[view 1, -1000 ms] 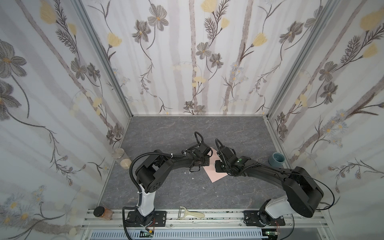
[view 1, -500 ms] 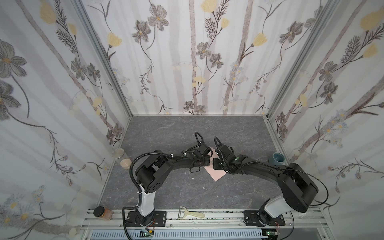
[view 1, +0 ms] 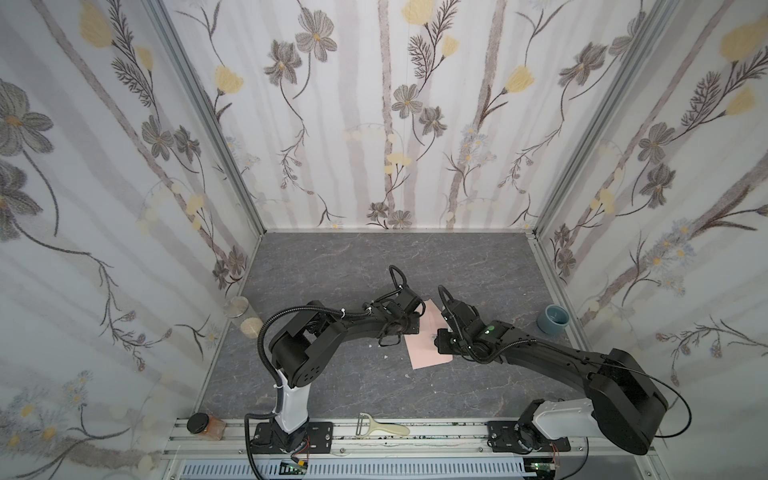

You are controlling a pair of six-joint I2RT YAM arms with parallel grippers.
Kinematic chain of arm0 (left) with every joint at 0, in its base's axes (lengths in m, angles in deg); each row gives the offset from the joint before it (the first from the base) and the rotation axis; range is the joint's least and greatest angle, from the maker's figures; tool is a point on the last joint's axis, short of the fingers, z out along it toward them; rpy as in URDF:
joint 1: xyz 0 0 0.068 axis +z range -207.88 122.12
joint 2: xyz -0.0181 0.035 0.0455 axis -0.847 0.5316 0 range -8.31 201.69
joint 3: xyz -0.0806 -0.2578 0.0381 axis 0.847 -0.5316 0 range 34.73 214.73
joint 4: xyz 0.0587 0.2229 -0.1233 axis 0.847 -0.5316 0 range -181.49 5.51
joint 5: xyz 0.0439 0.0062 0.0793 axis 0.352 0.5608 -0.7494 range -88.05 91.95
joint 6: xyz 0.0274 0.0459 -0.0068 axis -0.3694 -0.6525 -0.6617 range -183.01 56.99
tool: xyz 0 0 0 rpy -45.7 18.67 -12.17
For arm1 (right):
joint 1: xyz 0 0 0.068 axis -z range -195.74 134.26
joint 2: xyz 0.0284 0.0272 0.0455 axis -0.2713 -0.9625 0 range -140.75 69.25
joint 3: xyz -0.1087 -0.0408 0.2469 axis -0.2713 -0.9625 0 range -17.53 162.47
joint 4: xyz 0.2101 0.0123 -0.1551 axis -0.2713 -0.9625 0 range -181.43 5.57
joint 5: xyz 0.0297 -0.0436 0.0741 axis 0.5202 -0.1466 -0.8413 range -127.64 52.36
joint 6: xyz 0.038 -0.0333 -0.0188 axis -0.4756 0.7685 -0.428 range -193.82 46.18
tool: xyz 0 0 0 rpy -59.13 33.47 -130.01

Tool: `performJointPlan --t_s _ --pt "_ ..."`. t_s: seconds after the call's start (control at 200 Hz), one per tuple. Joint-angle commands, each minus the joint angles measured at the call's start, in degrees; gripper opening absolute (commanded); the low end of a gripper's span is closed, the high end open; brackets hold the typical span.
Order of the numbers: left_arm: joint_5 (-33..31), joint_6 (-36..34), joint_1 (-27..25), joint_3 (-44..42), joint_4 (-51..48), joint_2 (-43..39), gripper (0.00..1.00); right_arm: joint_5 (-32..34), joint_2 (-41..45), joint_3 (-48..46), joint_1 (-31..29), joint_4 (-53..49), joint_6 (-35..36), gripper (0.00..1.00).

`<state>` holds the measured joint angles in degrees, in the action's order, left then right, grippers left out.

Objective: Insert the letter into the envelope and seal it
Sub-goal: 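Rub the glue stick along the envelope flap with the right gripper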

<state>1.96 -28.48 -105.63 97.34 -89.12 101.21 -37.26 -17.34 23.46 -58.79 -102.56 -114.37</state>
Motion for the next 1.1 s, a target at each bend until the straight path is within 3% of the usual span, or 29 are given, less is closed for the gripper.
performJointPlan --t_s 0.0,0.475,0.899,1.094 --pt "0.01 -0.33 -0.28 -0.12 -4.96 0.18 0.00 0.29 -1.02 -0.26 -0.11 1.25 -1.48 0.00" --pt "0.22 -0.36 -1.47 -0.29 -4.96 0.29 0.00 0.94 -11.99 6.17 0.24 6.48 -0.93 0.00" --pt "0.34 1.42 -1.49 -1.35 -4.96 0.20 0.00 1.07 0.08 0.65 -0.43 0.16 -2.71 0.00" --pt "0.42 1.44 -1.54 -1.22 -4.88 0.26 0.00 -0.81 0.53 -1.64 -1.55 2.52 -5.25 0.00"
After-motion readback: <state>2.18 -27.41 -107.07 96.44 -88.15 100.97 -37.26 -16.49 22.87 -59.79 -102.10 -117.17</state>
